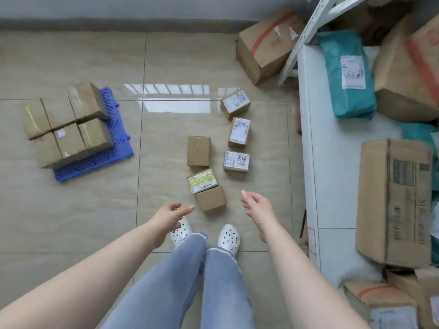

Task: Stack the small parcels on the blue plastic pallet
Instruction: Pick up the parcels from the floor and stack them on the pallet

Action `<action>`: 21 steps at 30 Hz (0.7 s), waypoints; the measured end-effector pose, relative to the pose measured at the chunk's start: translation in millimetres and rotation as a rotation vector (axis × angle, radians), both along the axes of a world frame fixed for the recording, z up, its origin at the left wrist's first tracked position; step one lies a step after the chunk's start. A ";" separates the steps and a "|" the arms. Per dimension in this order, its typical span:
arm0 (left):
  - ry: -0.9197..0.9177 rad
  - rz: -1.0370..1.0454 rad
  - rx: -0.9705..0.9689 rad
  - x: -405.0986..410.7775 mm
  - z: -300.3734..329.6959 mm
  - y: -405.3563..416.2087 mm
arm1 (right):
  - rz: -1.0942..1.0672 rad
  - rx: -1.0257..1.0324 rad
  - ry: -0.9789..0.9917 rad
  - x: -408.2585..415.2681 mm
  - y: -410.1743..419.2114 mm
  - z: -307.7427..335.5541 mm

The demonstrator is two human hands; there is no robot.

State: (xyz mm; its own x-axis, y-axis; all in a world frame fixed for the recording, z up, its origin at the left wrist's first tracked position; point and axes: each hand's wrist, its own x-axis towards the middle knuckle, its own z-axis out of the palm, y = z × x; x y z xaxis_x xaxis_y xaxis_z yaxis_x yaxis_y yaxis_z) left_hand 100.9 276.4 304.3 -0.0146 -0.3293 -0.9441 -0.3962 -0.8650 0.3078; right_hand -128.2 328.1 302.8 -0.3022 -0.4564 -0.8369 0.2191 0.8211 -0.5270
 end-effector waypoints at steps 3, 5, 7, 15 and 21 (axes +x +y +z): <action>-0.057 0.059 0.044 -3.3 -81.5 2.8 | 0.090 0.046 0.031 2.3 -4.0 -88.7; -0.105 0.088 0.066 -6.3 -139.8 3.0 | 0.153 0.070 0.051 6.5 -6.9 -146.6; -0.148 0.100 0.106 -10.6 -196.3 5.3 | 0.210 0.089 0.041 13.5 -9.5 -201.7; -0.133 0.187 0.187 -31.2 -355.7 16.4 | 0.364 0.144 0.036 37.9 -14.9 -363.9; -0.072 0.280 0.079 -46.2 -378.3 18.9 | 0.305 0.108 0.022 51.4 -7.0 -384.4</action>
